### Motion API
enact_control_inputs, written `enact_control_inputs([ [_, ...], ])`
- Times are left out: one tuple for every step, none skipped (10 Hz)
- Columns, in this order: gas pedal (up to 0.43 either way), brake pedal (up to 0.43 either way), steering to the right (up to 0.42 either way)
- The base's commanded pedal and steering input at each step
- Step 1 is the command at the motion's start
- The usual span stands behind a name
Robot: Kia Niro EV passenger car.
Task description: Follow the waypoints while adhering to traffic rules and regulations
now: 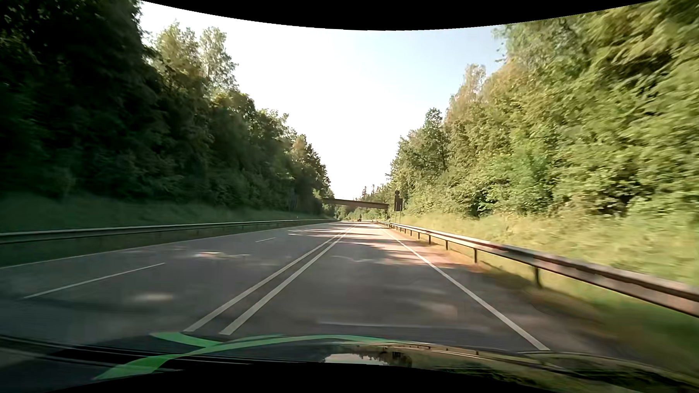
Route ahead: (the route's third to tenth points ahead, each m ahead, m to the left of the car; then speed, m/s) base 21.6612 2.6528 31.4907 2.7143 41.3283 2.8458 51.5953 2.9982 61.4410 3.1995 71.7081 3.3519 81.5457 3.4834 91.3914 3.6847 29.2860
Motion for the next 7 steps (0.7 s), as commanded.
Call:
enact_control_inputs([
  [0.260,0.000,-0.001],
  [0.280,0.000,-0.002],
  [0.287,0.000,-0.001],
  [0.287,0.000,-0.002],
  [0.287,0.000,-0.002],
  [0.268,0.000,-0.001],
  [0.248,0.000,-0.001],
])
